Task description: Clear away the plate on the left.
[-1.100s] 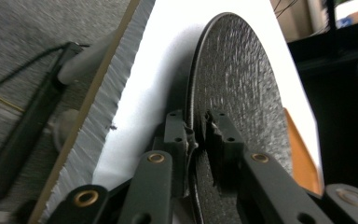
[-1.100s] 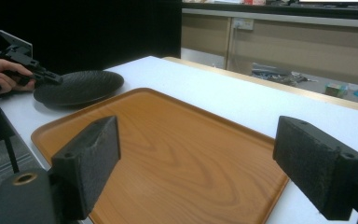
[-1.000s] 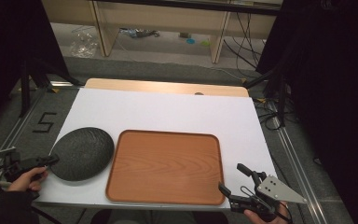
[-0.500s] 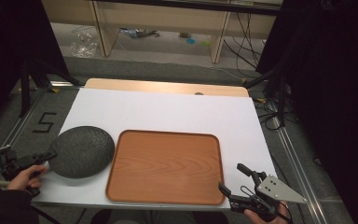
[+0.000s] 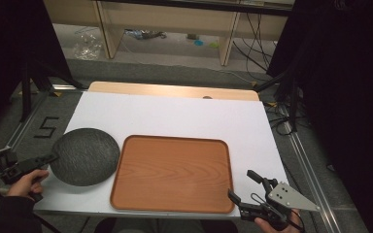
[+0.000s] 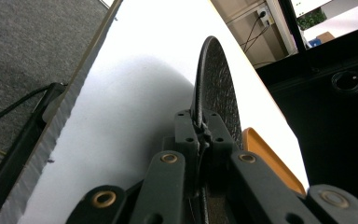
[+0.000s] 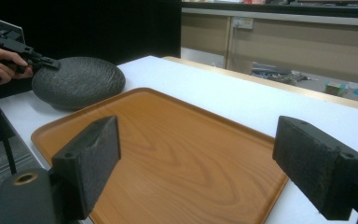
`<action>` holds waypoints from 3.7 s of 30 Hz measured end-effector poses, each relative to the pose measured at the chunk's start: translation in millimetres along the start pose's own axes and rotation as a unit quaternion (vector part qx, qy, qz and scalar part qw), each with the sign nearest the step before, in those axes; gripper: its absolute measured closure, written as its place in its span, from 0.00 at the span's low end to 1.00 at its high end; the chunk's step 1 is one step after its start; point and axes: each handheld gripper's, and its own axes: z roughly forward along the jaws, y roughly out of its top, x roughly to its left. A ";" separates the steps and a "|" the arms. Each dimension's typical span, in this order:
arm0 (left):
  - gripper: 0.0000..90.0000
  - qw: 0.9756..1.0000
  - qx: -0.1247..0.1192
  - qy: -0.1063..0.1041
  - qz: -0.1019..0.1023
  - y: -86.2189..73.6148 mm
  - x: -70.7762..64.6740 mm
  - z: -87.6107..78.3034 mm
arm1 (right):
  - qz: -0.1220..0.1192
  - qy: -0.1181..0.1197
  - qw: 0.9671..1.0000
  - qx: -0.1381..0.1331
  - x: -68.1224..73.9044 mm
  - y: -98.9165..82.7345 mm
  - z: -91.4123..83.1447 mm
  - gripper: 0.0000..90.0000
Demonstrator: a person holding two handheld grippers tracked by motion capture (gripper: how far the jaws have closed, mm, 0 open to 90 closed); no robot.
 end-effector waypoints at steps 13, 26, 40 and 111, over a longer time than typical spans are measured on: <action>0.96 1.000 -0.005 0.020 0.002 -0.4 -10.3 -1.7 | 0.000 0.000 1.000 -0.001 -0.1 0.3 -0.1 0.18; 0.95 1.000 -0.030 0.001 -0.003 2.5 -14.2 -7.5 | 0.000 0.001 1.000 -0.002 -0.5 0.4 -0.4 0.18; 0.95 0.998 -0.038 -0.034 -0.048 -0.3 -19.0 -5.6 | 0.002 0.000 1.000 0.003 -0.2 0.6 -0.9 0.18; 0.92 0.975 0.183 -0.129 0.000 -130.7 -149.5 122.2 | 0.001 0.005 1.000 0.000 -1.2 0.8 -1.3 0.18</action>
